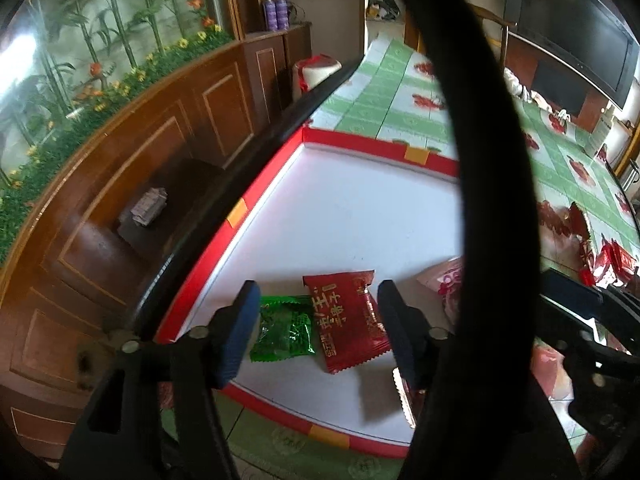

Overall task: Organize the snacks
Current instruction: 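Carry both packets into the box and open both tools to release them, then move both tools back toward the remaining snacks on the table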

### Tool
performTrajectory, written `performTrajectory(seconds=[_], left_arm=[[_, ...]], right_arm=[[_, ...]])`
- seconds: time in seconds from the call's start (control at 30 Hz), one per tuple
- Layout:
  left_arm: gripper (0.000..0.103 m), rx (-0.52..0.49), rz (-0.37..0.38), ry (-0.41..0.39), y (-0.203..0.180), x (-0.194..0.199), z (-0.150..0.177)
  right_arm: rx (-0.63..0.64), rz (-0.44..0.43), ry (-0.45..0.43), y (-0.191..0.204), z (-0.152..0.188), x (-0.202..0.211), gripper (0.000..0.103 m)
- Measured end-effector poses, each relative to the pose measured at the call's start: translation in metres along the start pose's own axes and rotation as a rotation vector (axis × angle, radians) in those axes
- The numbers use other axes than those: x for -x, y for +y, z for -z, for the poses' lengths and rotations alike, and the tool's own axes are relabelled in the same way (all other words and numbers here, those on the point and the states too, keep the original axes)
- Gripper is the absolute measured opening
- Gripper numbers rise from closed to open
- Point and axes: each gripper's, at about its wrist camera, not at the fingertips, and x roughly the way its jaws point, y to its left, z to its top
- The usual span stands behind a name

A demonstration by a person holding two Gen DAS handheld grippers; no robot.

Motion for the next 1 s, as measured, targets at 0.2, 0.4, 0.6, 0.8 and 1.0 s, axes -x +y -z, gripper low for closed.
performTrajectory(seconds=[0.2,0.4,0.6,0.8,1.0], left_arm=[[0.071,-0.008,-0.014,-0.042,-0.012,0.02,0.001],[0.075,-0.028,-0.029,-0.072,-0.031,0.037,0.006],[0.078,-0.06,-0.026,-0.097,-0.049,0.052,0.009],[0.088,-0.083,-0.013,-0.132,-0.066,0.069,0.013],[0.09,-0.128,-0.008,-0.149,-0.086,0.078,0.02]], right_arm=[[-0.031,0.02,-0.047,-0.01,0.012,0.035,0.044],[-0.069,0.064,-0.06,-0.026,0.028,0.054,0.046],[-0.093,0.101,-0.086,-0.037,0.041,0.077,0.052],[-0.101,0.172,-0.132,-0.047,0.054,0.104,0.071],[-0.145,0.214,-0.152,-0.064,0.073,0.125,0.074]])
